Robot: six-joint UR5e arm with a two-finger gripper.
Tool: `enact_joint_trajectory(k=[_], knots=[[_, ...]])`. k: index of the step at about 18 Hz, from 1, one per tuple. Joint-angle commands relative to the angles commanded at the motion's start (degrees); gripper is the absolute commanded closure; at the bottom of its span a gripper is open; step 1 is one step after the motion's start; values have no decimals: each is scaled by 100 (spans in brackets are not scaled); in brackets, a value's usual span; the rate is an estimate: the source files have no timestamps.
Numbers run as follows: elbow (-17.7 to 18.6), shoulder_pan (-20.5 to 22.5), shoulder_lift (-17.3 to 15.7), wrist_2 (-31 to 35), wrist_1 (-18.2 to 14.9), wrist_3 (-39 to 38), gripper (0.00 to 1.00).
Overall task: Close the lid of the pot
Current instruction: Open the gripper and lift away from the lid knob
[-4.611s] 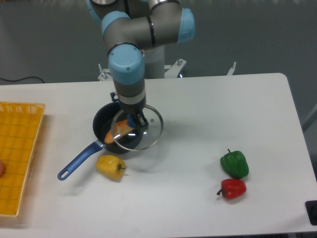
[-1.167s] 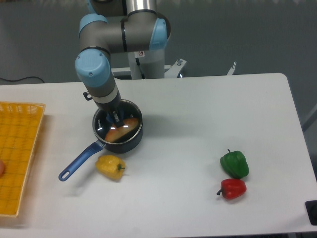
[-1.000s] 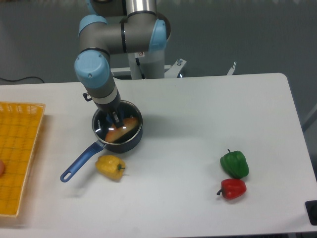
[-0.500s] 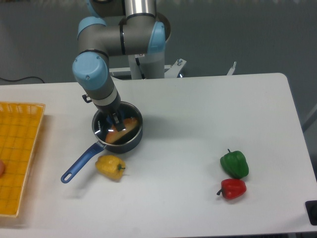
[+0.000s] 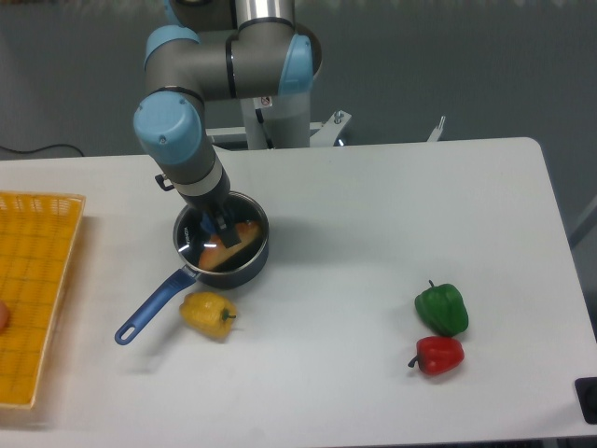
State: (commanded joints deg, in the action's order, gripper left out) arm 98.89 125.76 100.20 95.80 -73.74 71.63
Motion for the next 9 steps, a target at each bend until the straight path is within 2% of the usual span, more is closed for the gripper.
enact_joint_trajectory(k=[5,9], knots=[[-291,571,-9,-53,26,131,0],[-492,1238,-9,-307,44,754,0]])
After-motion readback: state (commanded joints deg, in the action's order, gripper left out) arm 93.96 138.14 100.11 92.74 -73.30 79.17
